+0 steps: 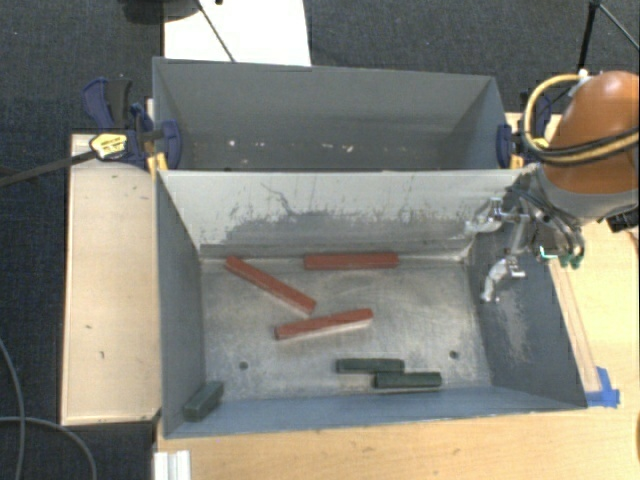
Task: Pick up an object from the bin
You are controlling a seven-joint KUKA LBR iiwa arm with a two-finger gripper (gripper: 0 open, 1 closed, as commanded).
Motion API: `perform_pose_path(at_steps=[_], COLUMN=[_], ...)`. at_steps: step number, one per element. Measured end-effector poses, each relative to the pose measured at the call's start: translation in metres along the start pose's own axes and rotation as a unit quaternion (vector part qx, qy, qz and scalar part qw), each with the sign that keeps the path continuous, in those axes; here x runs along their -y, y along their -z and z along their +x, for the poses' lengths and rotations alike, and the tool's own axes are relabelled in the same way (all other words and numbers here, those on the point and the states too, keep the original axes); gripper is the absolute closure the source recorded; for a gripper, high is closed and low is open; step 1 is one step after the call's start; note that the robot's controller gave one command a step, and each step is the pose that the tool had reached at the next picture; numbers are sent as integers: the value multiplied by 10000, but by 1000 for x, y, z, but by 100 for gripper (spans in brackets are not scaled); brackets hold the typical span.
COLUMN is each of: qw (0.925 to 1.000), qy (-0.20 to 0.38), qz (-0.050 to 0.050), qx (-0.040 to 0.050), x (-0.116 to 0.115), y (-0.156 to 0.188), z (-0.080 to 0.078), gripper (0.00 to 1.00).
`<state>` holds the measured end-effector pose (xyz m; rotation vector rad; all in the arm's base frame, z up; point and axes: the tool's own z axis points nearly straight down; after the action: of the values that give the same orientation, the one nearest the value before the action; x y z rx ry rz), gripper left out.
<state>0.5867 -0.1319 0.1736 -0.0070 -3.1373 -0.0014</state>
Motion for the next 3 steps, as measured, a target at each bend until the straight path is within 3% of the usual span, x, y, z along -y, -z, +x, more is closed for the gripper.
perform_pose_path(at_steps=[1,2,3], qw=[10000,9979,9971], qy=[4,644,752], qz=[2,10,15], qx=[16,21,82], x=[0,-22,-52], y=[2,27,-12], z=[-1,-1,-4], gripper=[0,0,0])
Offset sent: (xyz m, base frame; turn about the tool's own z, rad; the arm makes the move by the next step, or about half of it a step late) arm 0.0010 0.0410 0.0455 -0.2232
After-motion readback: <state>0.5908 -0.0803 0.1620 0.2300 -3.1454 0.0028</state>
